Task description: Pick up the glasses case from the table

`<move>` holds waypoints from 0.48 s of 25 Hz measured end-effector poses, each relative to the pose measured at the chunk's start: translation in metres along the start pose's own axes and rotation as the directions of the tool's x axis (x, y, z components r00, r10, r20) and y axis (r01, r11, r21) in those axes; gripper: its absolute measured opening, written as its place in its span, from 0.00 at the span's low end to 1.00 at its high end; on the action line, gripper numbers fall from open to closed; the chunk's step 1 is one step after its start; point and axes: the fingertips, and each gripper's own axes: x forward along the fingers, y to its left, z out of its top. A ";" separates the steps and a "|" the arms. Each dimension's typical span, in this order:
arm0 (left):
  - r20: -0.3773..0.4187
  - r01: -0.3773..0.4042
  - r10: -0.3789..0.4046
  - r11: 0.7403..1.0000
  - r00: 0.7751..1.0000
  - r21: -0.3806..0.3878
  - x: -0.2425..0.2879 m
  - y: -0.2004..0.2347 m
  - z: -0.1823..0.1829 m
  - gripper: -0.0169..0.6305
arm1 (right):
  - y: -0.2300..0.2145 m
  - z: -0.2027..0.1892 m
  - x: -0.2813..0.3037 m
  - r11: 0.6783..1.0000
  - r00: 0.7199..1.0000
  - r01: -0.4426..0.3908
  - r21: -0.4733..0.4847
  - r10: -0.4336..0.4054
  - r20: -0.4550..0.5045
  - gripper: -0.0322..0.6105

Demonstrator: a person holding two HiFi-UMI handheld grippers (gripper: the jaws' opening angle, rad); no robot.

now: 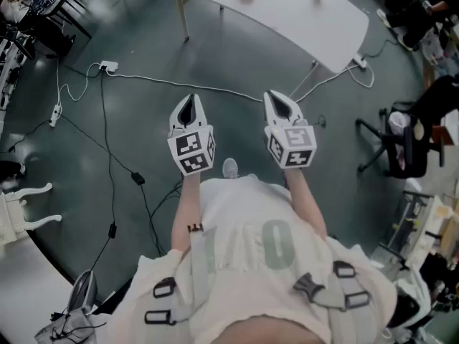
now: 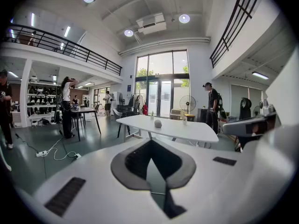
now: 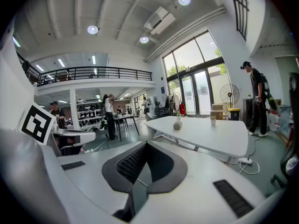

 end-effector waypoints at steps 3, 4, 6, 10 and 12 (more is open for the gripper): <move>0.006 0.008 -0.008 1.000 1.000 -0.013 0.003 0.004 0.004 0.03 | 0.003 0.003 0.003 1.000 1.000 0.004 0.000 -0.004 0.001 0.05; 0.008 0.011 -0.011 1.000 1.000 -0.019 0.004 0.005 0.005 0.03 | 0.004 0.003 0.004 1.000 1.000 0.004 0.001 -0.004 0.002 0.05; 0.011 0.021 -0.020 1.000 1.000 -0.023 0.007 0.005 0.006 0.03 | 0.005 0.003 0.006 1.000 1.000 0.007 0.001 -0.007 -0.001 0.05; 0.013 0.040 -0.040 0.999 0.999 -0.003 0.013 0.004 0.008 0.03 | 0.006 0.002 0.011 1.000 1.000 0.020 -0.006 -0.020 -0.005 0.05; 0.010 0.045 -0.045 0.999 0.999 -0.003 0.016 0.007 0.007 0.03 | 0.008 0.003 0.015 1.000 1.000 0.025 -0.008 -0.025 -0.003 0.05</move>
